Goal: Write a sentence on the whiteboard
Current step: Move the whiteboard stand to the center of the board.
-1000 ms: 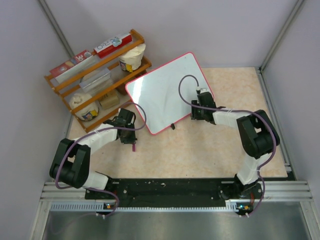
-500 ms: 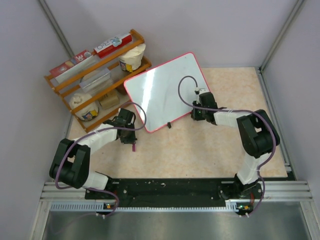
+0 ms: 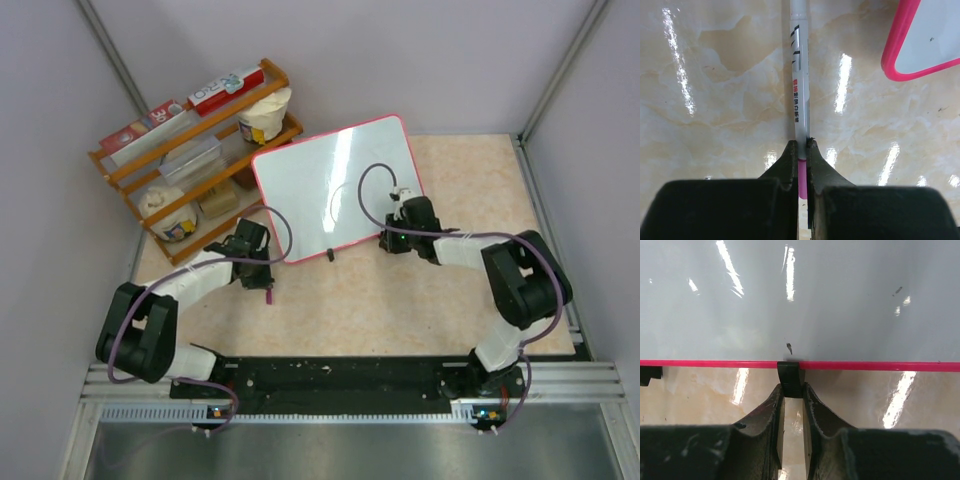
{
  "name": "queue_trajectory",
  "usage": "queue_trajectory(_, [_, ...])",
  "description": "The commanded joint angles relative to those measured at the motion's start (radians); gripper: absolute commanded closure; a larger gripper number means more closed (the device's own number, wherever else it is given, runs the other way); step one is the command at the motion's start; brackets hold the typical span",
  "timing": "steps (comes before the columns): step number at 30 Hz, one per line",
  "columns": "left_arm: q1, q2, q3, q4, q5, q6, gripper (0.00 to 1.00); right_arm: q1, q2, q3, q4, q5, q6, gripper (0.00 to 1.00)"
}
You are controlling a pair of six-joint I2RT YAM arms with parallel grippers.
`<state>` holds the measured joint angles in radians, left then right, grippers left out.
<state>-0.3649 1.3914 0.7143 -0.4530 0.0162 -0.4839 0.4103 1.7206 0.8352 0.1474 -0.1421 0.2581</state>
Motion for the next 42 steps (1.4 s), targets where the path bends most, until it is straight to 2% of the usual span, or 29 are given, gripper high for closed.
queue_trajectory(1, [-0.002, -0.040, -0.010, 0.030, 0.016, 0.004, 1.00, 0.013, -0.096, -0.039, -0.023, -0.010, 0.030, 1.00])
queue_trajectory(15, [-0.003, -0.114, -0.047, 0.019, 0.013, -0.002, 1.00, 0.012, -0.299, -0.243, -0.083, 0.027, 0.148, 1.00])
queue_trajectory(23, [-0.003, -0.160, -0.072, 0.019, 0.014, -0.001, 1.00, 0.036, -0.485, -0.375, -0.126, 0.010, 0.250, 1.00])
queue_trajectory(27, [-0.003, -0.183, -0.075, 0.016, 0.024, 0.001, 1.00, 0.119, -0.533, -0.378, -0.216, 0.097, 0.299, 1.00])
queue_trajectory(30, [-0.003, -0.215, -0.088, 0.013, 0.027, 0.001, 1.00, 0.153, -0.559, -0.412, -0.252, 0.105, 0.357, 1.00])
queue_trajectory(42, [-0.003, -0.276, -0.107, 0.002, 0.044, 0.001, 1.00, 0.179, -0.808, -0.553, -0.442, 0.180, 0.515, 1.00])
